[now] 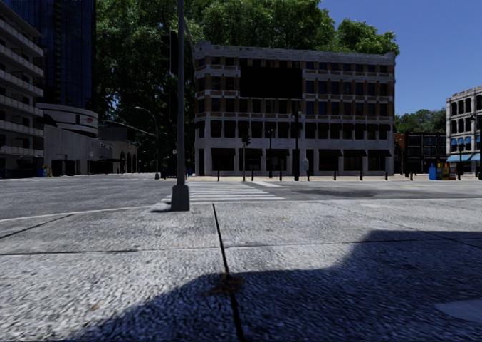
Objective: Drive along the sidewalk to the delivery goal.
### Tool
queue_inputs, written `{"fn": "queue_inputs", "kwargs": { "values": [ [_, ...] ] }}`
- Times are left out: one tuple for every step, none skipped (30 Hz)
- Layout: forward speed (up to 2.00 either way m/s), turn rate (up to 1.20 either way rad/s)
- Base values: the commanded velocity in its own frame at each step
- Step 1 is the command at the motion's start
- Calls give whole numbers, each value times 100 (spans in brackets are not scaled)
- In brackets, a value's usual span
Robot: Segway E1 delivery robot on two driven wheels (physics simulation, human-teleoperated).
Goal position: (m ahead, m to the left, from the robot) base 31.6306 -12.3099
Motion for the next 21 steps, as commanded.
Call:
{"fn": "queue_inputs", "kwargs": {
  "values": [
    [200, 0],
    [200, 0],
    [200, 0],
    [200, 0],
    [200, 0],
    [200, 0],
    [200, 0],
    [200, 0],
    [200, 0],
    [200, 0],
    [200, 0],
    [200, 0],
    [200, 0],
    [200, 0],
    [200, 0],
    [200, 0],
    [200, 0],
    [200, 0],
    [200, 0],
    [200, 0],
    [200, 0]
  ]
}}
